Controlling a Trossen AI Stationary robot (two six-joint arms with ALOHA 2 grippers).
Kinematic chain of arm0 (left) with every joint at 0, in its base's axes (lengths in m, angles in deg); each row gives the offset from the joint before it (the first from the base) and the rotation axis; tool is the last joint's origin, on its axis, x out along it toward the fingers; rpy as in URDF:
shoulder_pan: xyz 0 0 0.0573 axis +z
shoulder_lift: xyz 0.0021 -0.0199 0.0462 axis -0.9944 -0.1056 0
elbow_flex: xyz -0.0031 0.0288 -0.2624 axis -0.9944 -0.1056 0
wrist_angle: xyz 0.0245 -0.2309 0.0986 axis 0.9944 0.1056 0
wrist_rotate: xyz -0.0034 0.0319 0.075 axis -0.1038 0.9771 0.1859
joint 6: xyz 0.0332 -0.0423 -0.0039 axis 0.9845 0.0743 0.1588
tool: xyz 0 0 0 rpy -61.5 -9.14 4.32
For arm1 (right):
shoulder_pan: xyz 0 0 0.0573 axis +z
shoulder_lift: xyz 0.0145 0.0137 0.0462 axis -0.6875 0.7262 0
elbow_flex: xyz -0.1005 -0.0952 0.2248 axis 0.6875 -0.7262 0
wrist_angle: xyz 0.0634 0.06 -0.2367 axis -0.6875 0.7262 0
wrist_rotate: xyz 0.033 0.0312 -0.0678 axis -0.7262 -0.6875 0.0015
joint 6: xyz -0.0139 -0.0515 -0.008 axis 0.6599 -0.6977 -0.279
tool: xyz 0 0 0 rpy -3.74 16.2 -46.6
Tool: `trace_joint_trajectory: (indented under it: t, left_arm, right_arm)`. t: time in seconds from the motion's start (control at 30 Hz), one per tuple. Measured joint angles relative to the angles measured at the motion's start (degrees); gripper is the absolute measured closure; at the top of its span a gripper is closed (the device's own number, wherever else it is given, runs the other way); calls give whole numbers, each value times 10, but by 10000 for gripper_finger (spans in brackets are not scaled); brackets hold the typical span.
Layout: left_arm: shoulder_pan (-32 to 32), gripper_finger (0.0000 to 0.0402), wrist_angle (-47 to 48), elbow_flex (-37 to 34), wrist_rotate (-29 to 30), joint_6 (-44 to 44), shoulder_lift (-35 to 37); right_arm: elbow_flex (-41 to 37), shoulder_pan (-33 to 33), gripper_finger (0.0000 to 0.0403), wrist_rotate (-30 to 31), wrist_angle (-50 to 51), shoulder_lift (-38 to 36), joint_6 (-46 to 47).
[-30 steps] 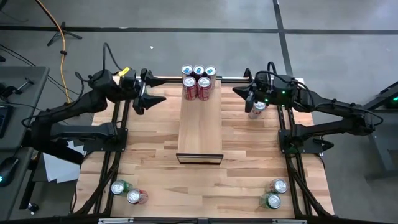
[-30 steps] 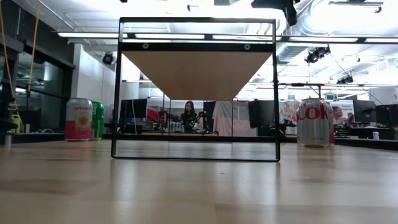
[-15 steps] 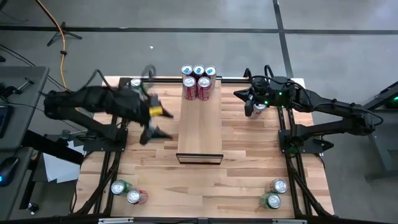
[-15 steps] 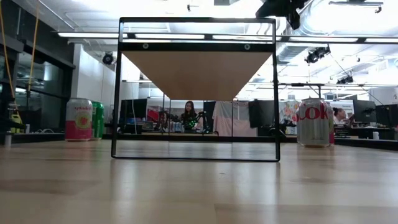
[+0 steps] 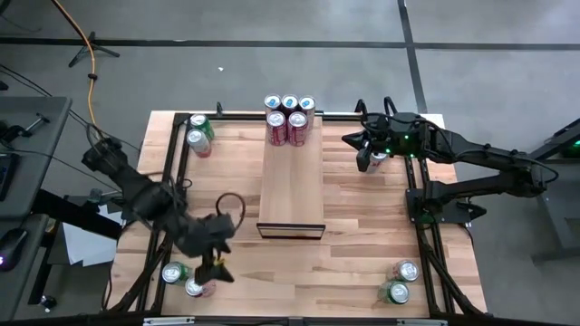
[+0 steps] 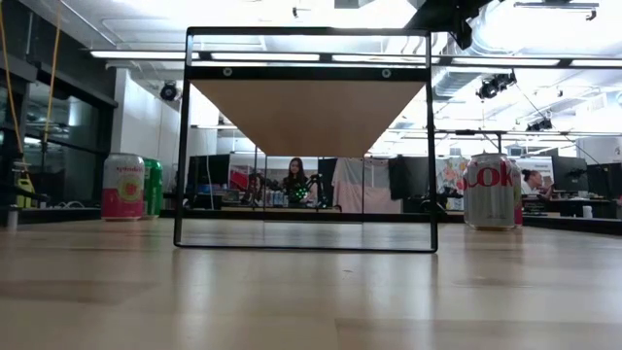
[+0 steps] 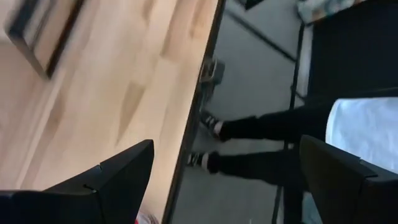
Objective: Place canned beverage on shelf
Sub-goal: Put the red white soda can on the shelf
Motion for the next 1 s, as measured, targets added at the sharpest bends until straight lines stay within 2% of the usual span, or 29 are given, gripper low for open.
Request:
trace_joint_trajectory:
  t: [0.2,0.43,0.7,1.0]
  left_arm:
    - [-27,64,83,0,1,8,-8]
    - [-42,64,161,1,0,124,-11]
    - [-113,64,169,1,-2,283,-67]
    - [-196,64,152,-25,-3,247,-132]
  right_arm:
    - [0,0,402,0,0,0,-12]
    - [0,0,402,9,0,0,-11]
    - [0,0,402,17,2,0,1]
    - [0,0,402,17,2,0,8]
